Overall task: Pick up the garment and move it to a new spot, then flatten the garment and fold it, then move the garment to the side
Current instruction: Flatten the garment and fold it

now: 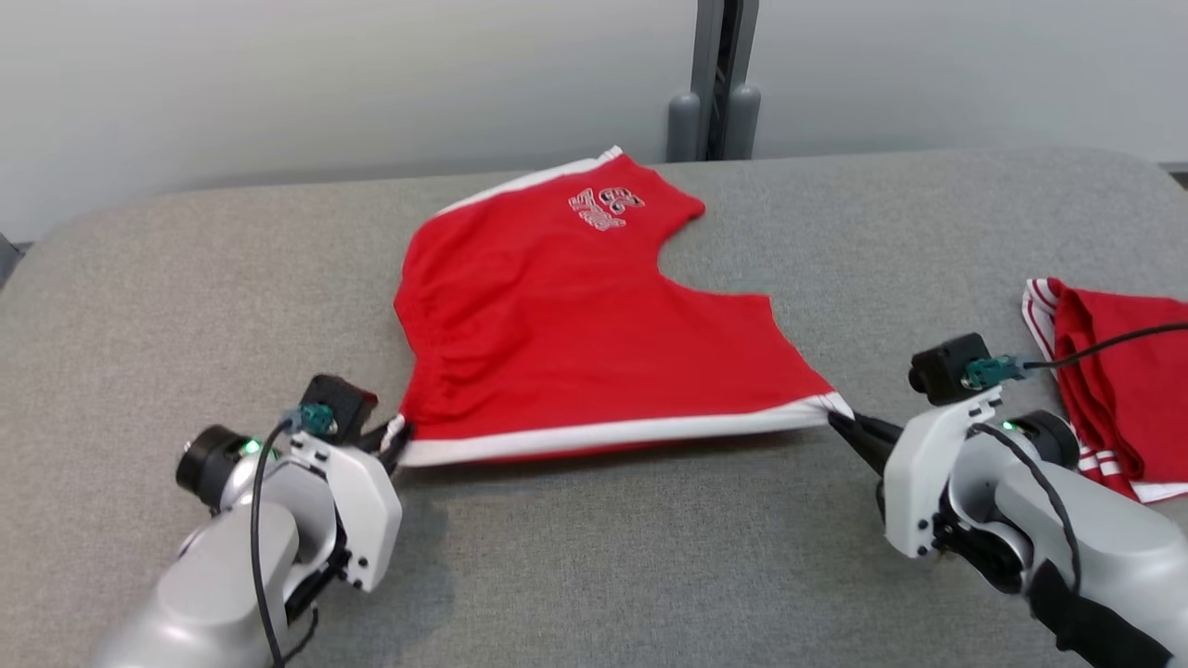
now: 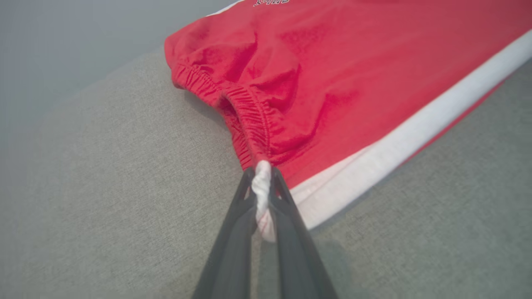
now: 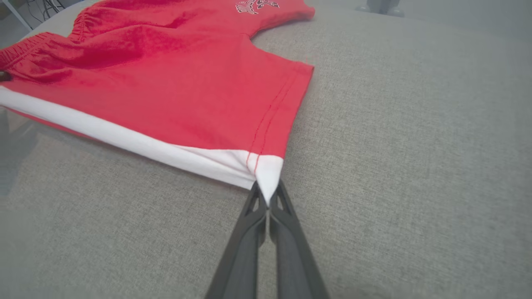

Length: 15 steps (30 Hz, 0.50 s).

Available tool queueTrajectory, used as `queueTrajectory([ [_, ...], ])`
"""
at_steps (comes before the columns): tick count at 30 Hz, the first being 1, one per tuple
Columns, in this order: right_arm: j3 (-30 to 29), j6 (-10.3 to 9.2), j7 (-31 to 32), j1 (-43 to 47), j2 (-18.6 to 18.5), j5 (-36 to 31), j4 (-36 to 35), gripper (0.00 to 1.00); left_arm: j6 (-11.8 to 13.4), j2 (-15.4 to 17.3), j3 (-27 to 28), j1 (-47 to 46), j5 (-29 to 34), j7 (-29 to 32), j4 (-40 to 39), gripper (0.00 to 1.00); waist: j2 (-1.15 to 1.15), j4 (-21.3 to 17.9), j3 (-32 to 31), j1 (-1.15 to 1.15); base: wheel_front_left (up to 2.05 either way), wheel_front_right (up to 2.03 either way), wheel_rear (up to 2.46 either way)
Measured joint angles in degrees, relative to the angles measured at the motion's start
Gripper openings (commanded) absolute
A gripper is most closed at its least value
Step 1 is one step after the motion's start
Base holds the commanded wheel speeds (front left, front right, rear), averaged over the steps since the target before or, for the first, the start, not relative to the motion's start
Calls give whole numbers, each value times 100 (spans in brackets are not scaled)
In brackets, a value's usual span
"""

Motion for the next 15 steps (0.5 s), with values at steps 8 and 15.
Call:
queueTrajectory([
  [8, 88, 8, 705, 402, -702, 423, -648, 0, 55, -7, 137, 824, -441, -98, -636, 0, 0, 34, -347, 0, 0, 0, 0],
  [15, 100, 7, 1341, 681, -1328, 959, -1305, 0, 126, 36, 286, 1755, -985, 12, -1601, 0, 0, 75, -490, 0, 0, 0, 0],
])
